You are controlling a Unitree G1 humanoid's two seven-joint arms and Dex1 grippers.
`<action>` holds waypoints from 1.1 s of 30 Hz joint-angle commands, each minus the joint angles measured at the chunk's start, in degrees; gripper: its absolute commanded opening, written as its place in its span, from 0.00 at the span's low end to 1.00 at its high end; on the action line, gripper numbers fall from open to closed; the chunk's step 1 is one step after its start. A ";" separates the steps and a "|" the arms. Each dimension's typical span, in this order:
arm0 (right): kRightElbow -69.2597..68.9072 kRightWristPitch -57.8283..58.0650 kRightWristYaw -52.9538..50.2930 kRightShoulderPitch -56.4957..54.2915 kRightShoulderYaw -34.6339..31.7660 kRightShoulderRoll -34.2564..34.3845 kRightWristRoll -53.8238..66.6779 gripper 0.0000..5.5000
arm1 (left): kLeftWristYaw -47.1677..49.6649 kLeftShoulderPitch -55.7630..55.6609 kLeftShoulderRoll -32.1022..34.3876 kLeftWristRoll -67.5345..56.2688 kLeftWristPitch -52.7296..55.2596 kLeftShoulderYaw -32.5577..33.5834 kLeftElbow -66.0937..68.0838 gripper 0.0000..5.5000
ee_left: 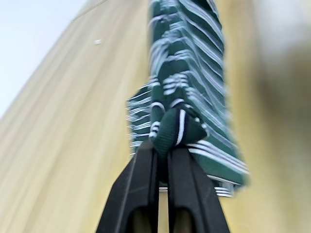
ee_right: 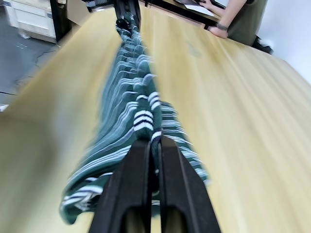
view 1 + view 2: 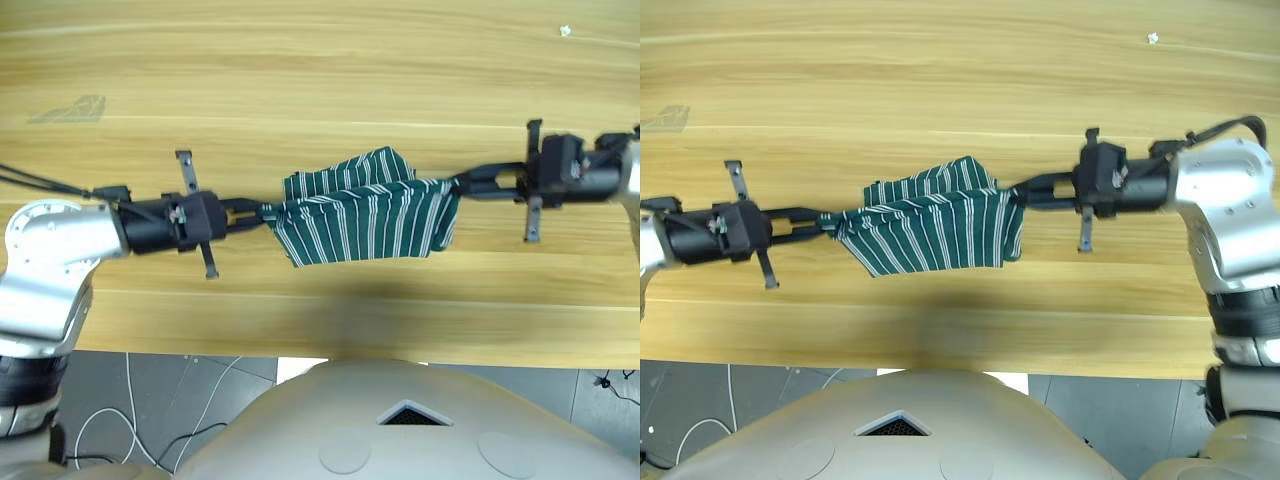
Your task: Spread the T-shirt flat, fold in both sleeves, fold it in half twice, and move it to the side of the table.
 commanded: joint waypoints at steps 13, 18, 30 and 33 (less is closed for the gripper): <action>40.63 -16.50 2.02 -16.76 2.52 15.69 -17.86 0.00 | 5.86 -15.01 -14.55 15.60 -8.02 -6.35 26.17 0.01; 41.91 -17.09 1.26 -16.35 1.64 16.66 -19.11 0.00 | 8.03 -15.45 -16.42 18.24 -9.16 -6.94 29.80 0.01; 41.92 -15.32 -2.07 -15.86 -1.03 17.49 -19.57 0.40 | 27.06 -17.09 -27.53 18.15 -6.63 1.22 34.66 0.38; 39.15 -16.65 -3.75 -14.87 -2.07 19.79 -18.48 0.51 | 34.43 -15.31 -30.52 17.31 -6.43 5.78 34.69 0.47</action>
